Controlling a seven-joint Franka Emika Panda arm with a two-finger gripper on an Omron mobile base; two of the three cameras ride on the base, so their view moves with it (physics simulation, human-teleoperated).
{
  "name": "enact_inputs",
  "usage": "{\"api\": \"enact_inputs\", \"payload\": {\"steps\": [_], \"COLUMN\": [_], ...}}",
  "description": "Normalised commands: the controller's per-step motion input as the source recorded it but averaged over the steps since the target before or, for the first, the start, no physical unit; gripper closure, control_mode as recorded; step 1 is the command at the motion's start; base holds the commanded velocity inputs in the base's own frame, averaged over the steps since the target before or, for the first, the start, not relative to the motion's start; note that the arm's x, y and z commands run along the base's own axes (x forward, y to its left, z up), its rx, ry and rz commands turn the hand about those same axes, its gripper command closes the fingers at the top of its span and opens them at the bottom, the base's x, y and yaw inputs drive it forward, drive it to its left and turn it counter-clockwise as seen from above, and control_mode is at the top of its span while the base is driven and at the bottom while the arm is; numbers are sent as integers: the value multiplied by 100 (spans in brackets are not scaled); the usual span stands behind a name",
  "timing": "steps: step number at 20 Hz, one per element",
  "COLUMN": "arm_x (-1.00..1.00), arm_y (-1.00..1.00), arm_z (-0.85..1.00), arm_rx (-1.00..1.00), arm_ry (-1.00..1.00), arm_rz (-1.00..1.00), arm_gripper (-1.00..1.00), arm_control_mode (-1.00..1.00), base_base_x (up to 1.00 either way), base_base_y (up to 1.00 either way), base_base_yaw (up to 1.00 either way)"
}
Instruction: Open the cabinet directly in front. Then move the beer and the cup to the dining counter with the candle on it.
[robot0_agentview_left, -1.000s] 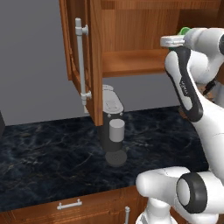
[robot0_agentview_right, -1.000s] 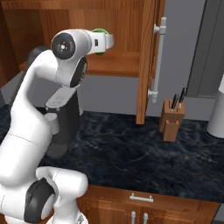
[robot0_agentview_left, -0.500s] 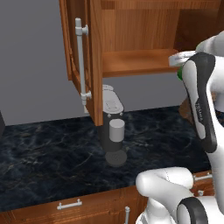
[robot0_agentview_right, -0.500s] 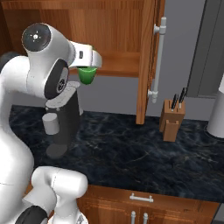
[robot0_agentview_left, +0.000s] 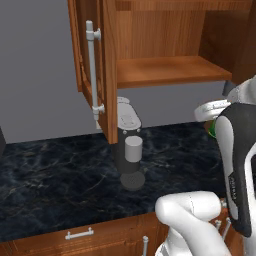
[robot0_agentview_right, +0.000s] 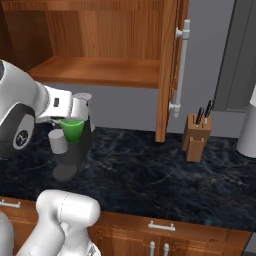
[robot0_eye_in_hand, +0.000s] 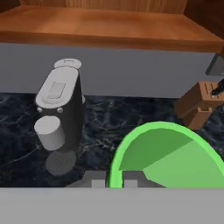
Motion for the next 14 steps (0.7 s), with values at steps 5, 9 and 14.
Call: {"api": "enact_inputs", "payload": {"steps": [5, 9, 14], "arm_x": [-14, -9, -14], "arm_y": [0, -2, -6], "arm_z": [0, -4, -7], "arm_rx": [-1, 0, 0], "arm_ry": [-20, 1, 3], "arm_rz": [-3, 0, 0], "arm_gripper": [100, 100, 100], "arm_control_mode": [-100, -100, 100], "base_base_x": [0, 0, -80], "base_base_y": [0, 0, -29], "base_base_yaw": [0, 0, 0]}}
